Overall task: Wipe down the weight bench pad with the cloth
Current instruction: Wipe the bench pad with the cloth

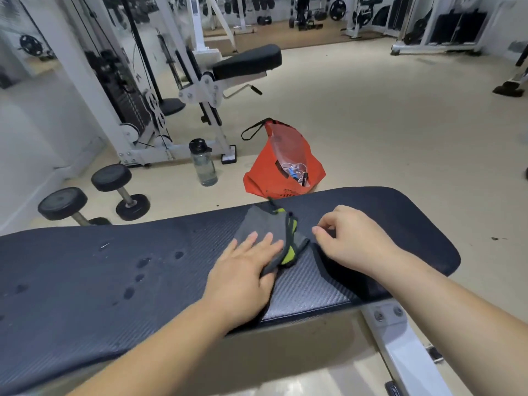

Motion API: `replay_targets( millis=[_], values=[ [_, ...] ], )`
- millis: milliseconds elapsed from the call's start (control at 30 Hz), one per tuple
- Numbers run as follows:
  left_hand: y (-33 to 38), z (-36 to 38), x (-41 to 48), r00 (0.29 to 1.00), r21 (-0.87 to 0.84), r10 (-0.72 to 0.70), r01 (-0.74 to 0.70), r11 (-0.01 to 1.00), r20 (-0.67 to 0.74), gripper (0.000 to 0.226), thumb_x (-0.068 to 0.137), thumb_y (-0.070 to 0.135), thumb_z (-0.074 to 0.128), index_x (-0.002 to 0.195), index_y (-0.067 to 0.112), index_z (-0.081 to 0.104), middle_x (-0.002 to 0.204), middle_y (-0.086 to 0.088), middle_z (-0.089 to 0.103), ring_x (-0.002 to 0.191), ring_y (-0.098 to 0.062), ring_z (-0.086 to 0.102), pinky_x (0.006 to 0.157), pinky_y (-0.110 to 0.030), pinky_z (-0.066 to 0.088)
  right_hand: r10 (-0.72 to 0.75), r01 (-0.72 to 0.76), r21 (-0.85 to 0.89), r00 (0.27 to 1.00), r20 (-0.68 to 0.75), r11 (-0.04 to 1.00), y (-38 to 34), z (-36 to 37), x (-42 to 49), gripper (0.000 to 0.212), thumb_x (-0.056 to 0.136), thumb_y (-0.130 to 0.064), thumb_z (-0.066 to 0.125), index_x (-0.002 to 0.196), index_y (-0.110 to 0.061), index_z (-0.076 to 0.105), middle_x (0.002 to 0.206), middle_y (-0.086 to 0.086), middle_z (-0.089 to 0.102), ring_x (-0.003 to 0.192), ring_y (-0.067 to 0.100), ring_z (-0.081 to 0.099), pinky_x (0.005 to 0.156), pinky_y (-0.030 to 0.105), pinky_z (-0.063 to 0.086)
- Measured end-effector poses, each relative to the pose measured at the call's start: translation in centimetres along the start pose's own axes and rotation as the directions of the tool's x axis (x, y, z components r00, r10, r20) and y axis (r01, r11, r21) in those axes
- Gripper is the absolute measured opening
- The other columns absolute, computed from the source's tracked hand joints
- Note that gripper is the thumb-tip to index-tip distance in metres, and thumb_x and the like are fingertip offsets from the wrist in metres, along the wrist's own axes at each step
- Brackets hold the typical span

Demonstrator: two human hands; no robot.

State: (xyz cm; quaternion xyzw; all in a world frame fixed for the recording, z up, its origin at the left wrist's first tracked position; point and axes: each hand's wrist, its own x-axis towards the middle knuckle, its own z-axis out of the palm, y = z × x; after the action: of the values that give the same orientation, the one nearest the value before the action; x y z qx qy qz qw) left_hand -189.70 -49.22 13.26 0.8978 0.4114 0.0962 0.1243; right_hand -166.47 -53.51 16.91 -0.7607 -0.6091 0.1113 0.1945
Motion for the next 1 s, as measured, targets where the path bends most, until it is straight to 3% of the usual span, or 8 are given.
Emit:
replay_targets(
  millis=[167, 300, 367, 467, 567, 700, 833, 1000],
  values=[
    [-5.3, -3.5, -2.2, 0.921, -0.086, 0.32, -0.309, 0.947, 0.221, 0.062, 0.091, 0.027, 0.047, 0.15, 0.046, 0.039, 0.158, 0.032, 0.027, 0.15, 0.009, 0.013, 0.125, -0.022, 0.005, 0.012, -0.012, 0.018, 1.0, 0.014, 1.0, -0.4, 0.0, 0.1, 0.023, 0.097, -0.042, 0.056, 0.089, -0.026, 0.072, 0.084, -0.012, 0.054, 0.087, 0.018, 0.057, 0.071, 0.034, 0.046],
    [-7.1, -3.1, 0.4, 0.977, -0.01, -0.211, 0.211, 0.977, -0.03, 0.055, 0.1, 0.03, 0.049, 0.152, 0.042, 0.036, 0.163, 0.017, 0.03, 0.154, -0.009, 0.02, 0.127, -0.036, 0.013, -0.023, 0.019, 0.067, 0.998, 0.057, 0.998, -1.0, 0.3, -0.2, 0.021, 0.096, -0.041, 0.059, 0.087, -0.028, 0.072, 0.088, -0.012, 0.058, 0.088, 0.014, 0.061, 0.079, 0.038, 0.054],
    [-4.0, -1.3, -0.7, 0.964, 0.062, -0.256, 0.26, 0.964, -0.074, 0.057, 0.099, 0.032, 0.045, 0.154, 0.041, 0.031, 0.165, 0.014, 0.027, 0.155, -0.015, 0.019, 0.127, -0.039, 0.012, -0.03, 0.026, 0.077, 0.998, 0.054, 0.997, -1.4, 0.4, -0.1, 0.02, 0.096, -0.04, 0.06, 0.087, -0.028, 0.073, 0.088, -0.012, 0.06, 0.087, 0.013, 0.061, 0.079, 0.037, 0.054],
    [-1.5, -1.1, -4.7, 0.993, 0.03, 0.116, -0.116, 0.993, 0.022, 0.061, 0.092, 0.034, 0.041, 0.152, 0.044, 0.034, 0.163, 0.02, 0.029, 0.154, -0.009, 0.021, 0.127, -0.035, 0.012, -0.043, 0.039, 0.068, 0.998, 0.054, 0.997, -2.0, 1.0, 0.2, 0.02, 0.095, -0.04, 0.061, 0.086, -0.026, 0.073, 0.086, -0.01, 0.058, 0.086, 0.017, 0.061, 0.078, 0.038, 0.054],
    [-5.8, -3.4, -3.9, 0.888, -0.056, 0.391, -0.39, 0.919, 0.242, 0.063, 0.09, 0.025, 0.048, 0.151, 0.042, 0.04, 0.161, 0.026, 0.028, 0.152, 0.003, 0.014, 0.126, -0.027, 0.006, -0.059, 0.055, 0.044, 0.994, 0.09, 0.998, -2.8, 1.5, 0.5, 0.022, 0.094, -0.041, 0.06, 0.086, -0.026, 0.073, 0.086, -0.009, 0.056, 0.088, 0.018, 0.059, 0.08, 0.039, 0.054],
    [-8.6, -3.4, 0.9, 0.995, 0.034, -0.039, 0.036, 0.999, 0.092, 0.059, 0.097, 0.025, 0.049, 0.152, 0.041, 0.036, 0.163, 0.017, 0.029, 0.154, -0.008, 0.02, 0.127, -0.035, 0.013, -0.074, 0.069, 0.046, 0.992, 0.103, 0.997, -3.3, 1.6, 0.7, 0.021, 0.095, -0.042, 0.059, 0.089, -0.027, 0.073, 0.09, -0.009, 0.058, 0.089, 0.017, 0.06, 0.082, 0.041, 0.056],
    [-1.5, -1.3, 2.5, 0.906, 0.051, -0.416, 0.421, 0.906, -0.075, 0.056, 0.096, 0.027, 0.047, 0.151, 0.035, 0.035, 0.165, 0.005, 0.029, 0.154, -0.024, 0.022, 0.125, -0.047, 0.018, -0.09, 0.084, 0.063, 0.991, 0.102, 0.994, -3.3, 1.7, 1.1, 0.02, 0.094, -0.043, 0.059, 0.087, -0.029, 0.073, 0.088, -0.011, 0.059, 0.089, 0.015, 0.06, 0.082, 0.04, 0.056],
    [1.9, -0.2, -0.4, 1.0, 0.076, 0.011, -0.012, 0.997, 0.014, 0.062, 0.095, 0.03, 0.049, 0.153, 0.042, 0.031, 0.165, 0.016, 0.028, 0.154, -0.013, 0.02, 0.127, -0.039, 0.012, -0.036, 0.035, 0.008, 0.998, 0.055, 0.999, -2.6, 1.9, 1.8, 0.034, 0.093, -0.042, 0.059, 0.068, -0.02, 0.059, 0.077, -0.005, 0.059, 0.081, 0.023, 0.059, 0.071, 0.038, 0.052]
  ],
)
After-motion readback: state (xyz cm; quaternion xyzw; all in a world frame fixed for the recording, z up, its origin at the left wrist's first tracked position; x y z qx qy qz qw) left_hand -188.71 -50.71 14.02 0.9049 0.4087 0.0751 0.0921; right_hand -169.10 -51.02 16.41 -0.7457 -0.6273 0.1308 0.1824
